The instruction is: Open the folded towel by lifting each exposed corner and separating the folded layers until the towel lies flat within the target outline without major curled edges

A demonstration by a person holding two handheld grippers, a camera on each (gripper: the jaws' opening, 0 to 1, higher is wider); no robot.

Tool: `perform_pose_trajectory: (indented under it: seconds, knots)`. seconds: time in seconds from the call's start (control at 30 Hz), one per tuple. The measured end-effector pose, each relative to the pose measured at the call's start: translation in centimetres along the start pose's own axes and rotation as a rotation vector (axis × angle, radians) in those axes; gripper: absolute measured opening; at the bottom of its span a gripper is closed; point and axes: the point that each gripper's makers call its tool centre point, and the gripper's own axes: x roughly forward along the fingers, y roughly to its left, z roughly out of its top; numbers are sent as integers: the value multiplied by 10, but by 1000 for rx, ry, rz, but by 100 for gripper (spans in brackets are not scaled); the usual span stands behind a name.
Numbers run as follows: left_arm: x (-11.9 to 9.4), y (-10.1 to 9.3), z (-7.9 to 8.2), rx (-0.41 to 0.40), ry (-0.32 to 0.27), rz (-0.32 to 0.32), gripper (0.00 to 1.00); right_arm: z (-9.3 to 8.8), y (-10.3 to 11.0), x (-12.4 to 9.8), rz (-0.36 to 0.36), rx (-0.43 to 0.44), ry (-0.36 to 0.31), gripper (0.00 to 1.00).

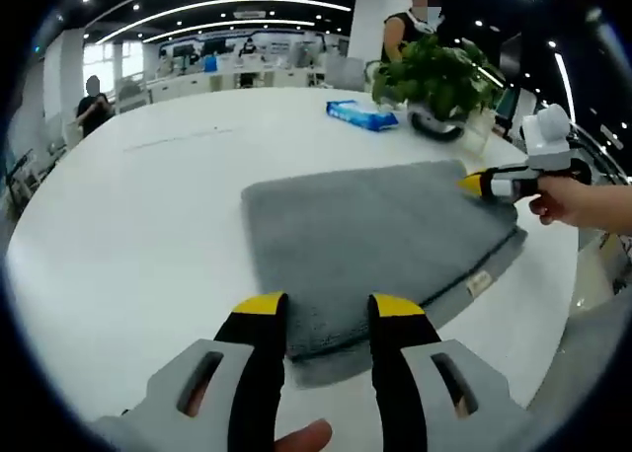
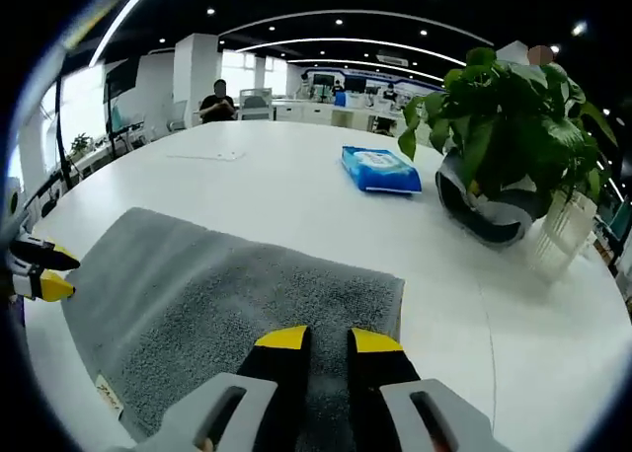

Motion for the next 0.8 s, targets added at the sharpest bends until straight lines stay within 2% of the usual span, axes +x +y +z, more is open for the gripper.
perform_pose_trajectory:
  seconds: [0.07, 0.13, 0.23, 0.3, 0.4, 0.5, 0.7, 0.8]
  knots:
    - [1, 2, -1, -35, 1, 7, 32, -1, 0, 1, -1, 1, 5, 10]
    - [2, 2, 0, -34, 5, 14, 32, -2, 0, 3, -4, 0, 18, 9]
    - [4, 3, -1, 9, 22, 20, 31, -3, 0, 4, -9, -33, 28, 7]
    - [5, 3, -1, 100, 40, 6, 31, -5, 1, 3, -6, -38, 46, 6]
    - [6, 4, -1, 87, 62, -12, 31, -8, 2, 1, 8, -34, 63, 6]
    - [7, 5, -1, 143, 81, -41, 30, -13, 3, -2, 34, 36, 88, 6]
    - [6, 6, -2, 184, 101, -75, 29, -14, 5, -3, 46, 30, 95, 5]
    - [6, 7, -2, 181, 129, -86, 28, -17, 9, -6, 54, 37, 105, 5]
